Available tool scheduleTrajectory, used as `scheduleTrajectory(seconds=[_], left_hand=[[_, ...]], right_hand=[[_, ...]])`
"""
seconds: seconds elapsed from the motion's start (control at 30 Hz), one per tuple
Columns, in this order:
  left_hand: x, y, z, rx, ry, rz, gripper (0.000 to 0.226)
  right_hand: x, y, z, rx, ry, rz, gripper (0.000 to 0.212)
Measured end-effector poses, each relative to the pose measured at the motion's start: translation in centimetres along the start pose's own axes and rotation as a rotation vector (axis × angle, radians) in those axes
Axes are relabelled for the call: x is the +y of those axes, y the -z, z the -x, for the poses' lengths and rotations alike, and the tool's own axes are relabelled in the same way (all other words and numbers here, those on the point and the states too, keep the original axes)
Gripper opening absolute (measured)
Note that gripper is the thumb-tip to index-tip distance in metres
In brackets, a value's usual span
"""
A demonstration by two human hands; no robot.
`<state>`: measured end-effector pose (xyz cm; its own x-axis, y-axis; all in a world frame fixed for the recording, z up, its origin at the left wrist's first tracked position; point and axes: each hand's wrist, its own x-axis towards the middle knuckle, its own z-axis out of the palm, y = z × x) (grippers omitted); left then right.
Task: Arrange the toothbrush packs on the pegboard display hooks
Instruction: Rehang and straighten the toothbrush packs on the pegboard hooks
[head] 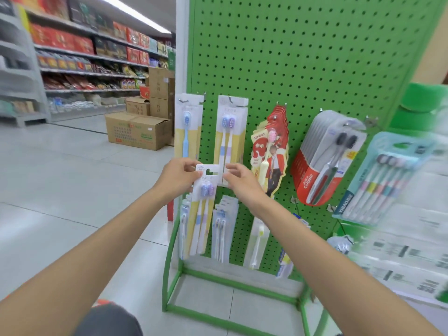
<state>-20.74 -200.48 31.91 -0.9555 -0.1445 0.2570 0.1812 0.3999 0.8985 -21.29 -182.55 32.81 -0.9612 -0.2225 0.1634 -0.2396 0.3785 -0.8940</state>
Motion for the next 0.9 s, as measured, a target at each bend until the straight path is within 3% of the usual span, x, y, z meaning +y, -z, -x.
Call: scheduleTrajectory(seconds=[0.13, 0.27, 0.4, 0.9], left_hand=[[4.0, 2.3, -2.8, 0.096, -0.092, -0.125, 0.021], [8.4, 3.2, -5.3, 0.208, -0.178, -0.251, 0.024], [11.4, 3.9, -8.1, 0.258, -0.242, -0.462, 0.012], [13.2, 4.1, -19.9, 0.226, -0.264, -0.664, 0.027]], right_hand=[[-5.7, 2.1, -1.6, 0.079, 0.049, -0.014, 0.042], [-9.7, 4.4, -3.6, 0.221, 0.156, 0.023, 0.028], [-12.4, 6.6, -6.2, 0.316, 0.200, 0.090, 0.021], [-12.9, 9.1, -17.3, 0.124, 0.093, 0.421, 0.030]])
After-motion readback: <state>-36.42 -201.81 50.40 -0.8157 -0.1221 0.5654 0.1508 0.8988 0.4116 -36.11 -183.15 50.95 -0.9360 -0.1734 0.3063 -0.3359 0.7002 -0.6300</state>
